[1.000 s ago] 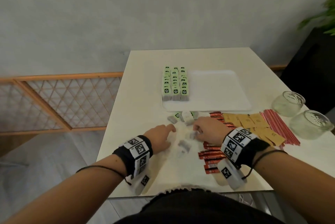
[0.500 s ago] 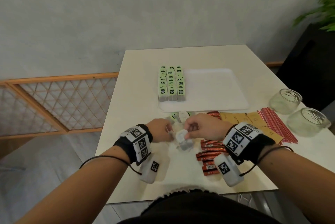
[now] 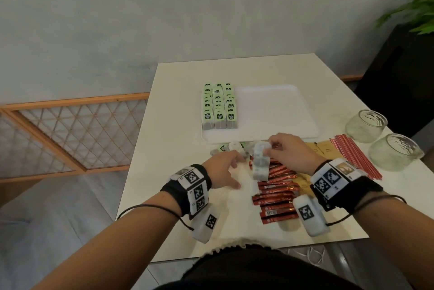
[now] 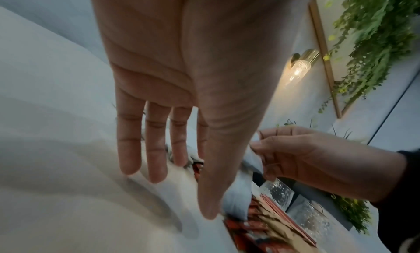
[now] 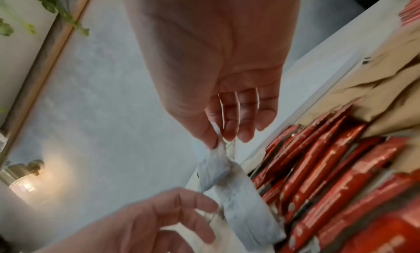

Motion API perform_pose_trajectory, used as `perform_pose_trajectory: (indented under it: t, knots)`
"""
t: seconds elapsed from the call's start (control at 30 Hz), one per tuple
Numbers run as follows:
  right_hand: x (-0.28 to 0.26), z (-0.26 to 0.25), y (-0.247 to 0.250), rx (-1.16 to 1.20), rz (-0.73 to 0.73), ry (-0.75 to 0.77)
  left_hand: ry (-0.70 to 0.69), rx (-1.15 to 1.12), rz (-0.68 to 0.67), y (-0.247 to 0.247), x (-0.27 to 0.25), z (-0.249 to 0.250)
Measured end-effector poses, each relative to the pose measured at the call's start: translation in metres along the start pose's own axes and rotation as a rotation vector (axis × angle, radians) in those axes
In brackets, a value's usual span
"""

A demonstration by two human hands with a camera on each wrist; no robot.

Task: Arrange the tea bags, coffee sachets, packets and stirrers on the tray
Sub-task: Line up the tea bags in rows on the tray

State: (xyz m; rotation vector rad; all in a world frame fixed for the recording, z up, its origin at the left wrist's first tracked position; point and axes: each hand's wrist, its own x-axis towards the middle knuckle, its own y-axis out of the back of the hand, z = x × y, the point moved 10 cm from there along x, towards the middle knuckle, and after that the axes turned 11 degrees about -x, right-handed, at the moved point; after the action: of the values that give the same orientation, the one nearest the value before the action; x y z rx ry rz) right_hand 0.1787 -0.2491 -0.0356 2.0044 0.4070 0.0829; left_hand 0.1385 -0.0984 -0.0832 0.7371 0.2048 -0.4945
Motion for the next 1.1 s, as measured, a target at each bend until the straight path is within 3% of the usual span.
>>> perform_pose_trajectory:
  t: [0.3, 0.43, 0.53, 0.63, 0.83, 0.97, 1.1]
  knots:
    - [0.0, 0.005, 0.006, 0.021, 0.021, -0.025, 0.015, 0.032, 0.038, -0.014, 0.03, 0.026]
    - [0.002, 0.004, 0.018, 0.115, 0.119, -0.035, 0.013, -0.009, 0.101, -0.008, 0.036, 0.026]
    - [0.003, 0.004, 0.024, 0.298, 0.108, -0.014, 0.047, -0.273, 0.171, 0.005, 0.034, 0.011]
    - [0.005, -0.006, 0.015, 0.428, -0.029, 0.054, 0.09, -0.576, 0.229, 0.017, 0.033, 0.0]
    - [0.021, -0.012, 0.002, 0.377, -0.1, 0.08, 0.083, -0.955, 0.19, 0.016, 0.02, 0.011]
    - [0.032, -0.011, -0.002, 0.379, -0.086, 0.048, 0.18, -1.326, 0.194, 0.011, 0.016, 0.01]
    - [0.04, -0.015, -0.001, 0.339, -0.056, 0.01, 0.137, -1.259, 0.177, 0.016, 0.02, 0.01]
